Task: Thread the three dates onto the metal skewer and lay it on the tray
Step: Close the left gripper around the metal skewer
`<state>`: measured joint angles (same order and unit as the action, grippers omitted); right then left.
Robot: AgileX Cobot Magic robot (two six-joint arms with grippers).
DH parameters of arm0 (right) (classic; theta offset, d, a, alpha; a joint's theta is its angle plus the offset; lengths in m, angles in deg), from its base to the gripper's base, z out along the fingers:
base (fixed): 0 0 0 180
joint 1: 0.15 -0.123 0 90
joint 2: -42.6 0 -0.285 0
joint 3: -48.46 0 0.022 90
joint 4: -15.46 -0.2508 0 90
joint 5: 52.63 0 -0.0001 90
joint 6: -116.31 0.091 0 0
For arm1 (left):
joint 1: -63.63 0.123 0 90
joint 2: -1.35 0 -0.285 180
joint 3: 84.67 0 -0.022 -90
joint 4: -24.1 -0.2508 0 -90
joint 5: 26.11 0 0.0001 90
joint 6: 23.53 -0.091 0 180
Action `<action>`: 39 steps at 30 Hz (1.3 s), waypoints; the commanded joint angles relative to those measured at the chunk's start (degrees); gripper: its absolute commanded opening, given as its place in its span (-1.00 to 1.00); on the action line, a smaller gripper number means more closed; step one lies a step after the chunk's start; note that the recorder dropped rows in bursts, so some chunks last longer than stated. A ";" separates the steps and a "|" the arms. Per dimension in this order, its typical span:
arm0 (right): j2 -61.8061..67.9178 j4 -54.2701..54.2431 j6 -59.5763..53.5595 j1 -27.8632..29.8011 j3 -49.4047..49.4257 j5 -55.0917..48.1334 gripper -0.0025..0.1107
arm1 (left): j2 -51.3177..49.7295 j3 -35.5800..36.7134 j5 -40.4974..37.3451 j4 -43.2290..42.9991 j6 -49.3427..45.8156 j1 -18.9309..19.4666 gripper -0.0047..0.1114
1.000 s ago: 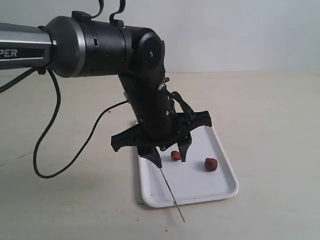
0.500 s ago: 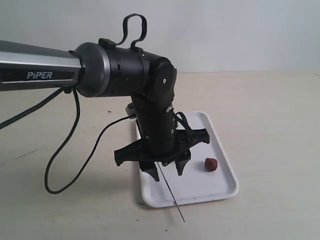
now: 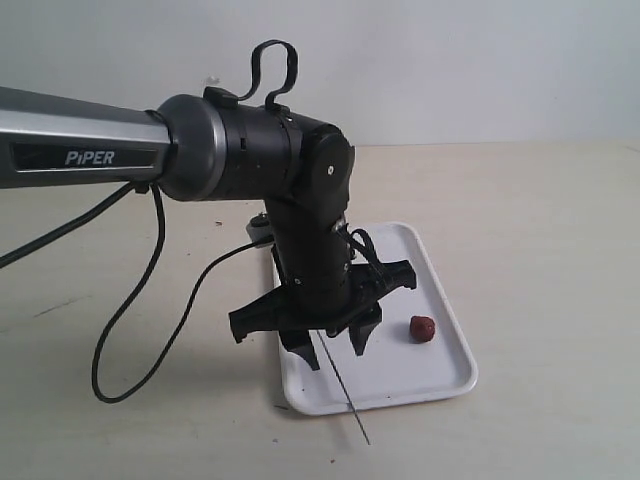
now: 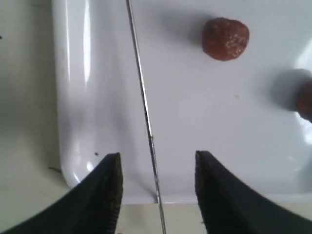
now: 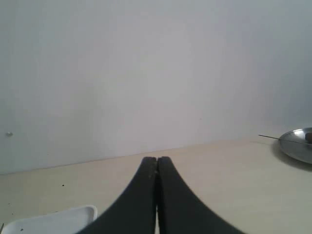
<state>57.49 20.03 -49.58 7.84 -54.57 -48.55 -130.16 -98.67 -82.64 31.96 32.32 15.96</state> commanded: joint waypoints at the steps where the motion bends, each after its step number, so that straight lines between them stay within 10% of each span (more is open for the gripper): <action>1: -0.43 0.25 -0.64 0.42 0.25 0.44 -0.96 | 0.00 0.10 -0.11 0.41 2.09 -0.42 -0.10; 39: -0.43 0.25 -0.64 0.42 0.25 0.44 -0.96 | -3.62 0.00 1.30 5.81 -4.17 -0.42 -0.10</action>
<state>57.49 20.03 -49.58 7.84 -54.57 -48.55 -133.49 -98.67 -80.73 36.92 29.67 15.96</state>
